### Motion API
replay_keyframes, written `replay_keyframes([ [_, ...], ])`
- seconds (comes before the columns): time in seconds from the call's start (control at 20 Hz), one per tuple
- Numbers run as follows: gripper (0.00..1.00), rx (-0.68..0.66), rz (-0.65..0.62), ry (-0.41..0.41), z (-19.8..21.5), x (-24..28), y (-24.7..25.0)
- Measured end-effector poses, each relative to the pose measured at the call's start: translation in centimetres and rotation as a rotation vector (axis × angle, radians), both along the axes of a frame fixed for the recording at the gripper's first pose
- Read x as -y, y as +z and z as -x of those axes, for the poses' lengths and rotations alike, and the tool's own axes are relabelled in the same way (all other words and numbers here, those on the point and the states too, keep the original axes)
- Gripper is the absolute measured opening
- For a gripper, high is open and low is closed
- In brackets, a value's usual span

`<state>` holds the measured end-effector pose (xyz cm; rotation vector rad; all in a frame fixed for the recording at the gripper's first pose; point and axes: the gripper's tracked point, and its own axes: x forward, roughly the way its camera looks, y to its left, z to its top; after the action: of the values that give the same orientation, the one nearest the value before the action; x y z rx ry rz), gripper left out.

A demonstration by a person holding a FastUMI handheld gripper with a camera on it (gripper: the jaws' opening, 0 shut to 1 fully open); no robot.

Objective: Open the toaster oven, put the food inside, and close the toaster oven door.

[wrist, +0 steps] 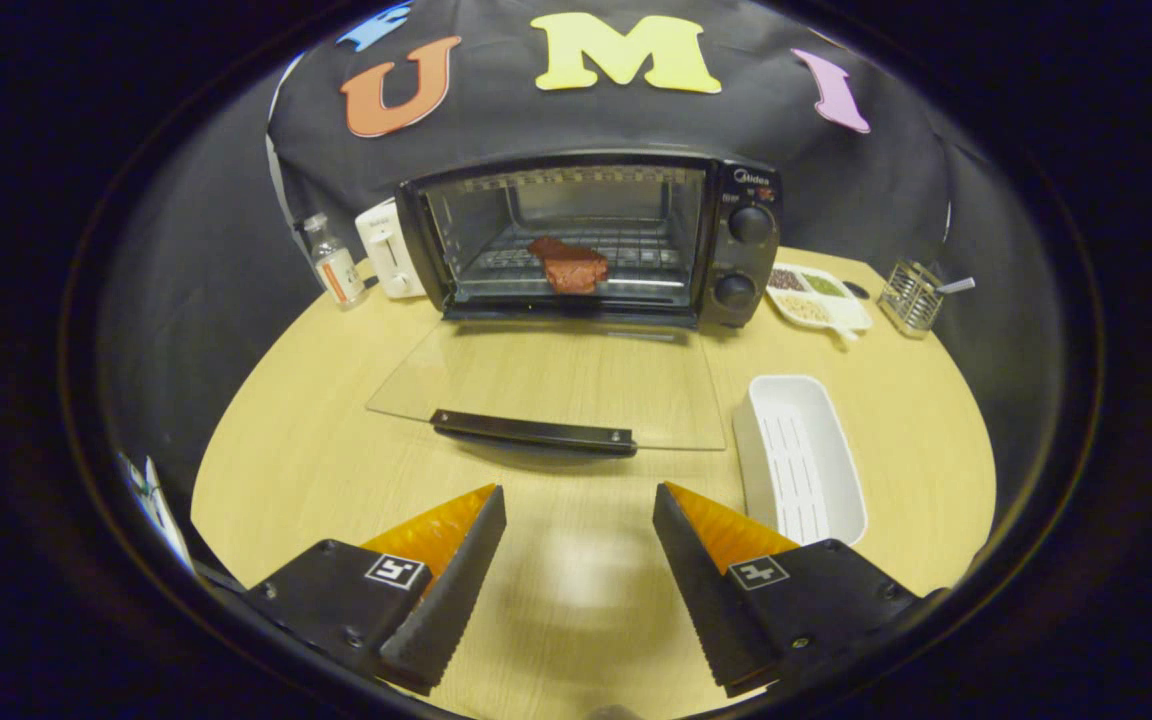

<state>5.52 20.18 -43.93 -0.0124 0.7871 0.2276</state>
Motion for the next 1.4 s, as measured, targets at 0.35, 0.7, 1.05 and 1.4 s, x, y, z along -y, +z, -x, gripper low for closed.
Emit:
replay_keyframes([
  [0.35, 0.96, -0.047, -0.021, -0.002, -2.0, -2.2, -3.7],
  [0.7, 0.95, -0.056, -0.006, -0.032, -3.6, -1.4, -4.7],
  [1.05, 0.95, -0.058, -0.001, -0.013, -3.7, -1.6, -2.7],
  [1.4, 0.96, -0.032, -0.044, -0.024, -4.7, -2.1, 2.3],
])
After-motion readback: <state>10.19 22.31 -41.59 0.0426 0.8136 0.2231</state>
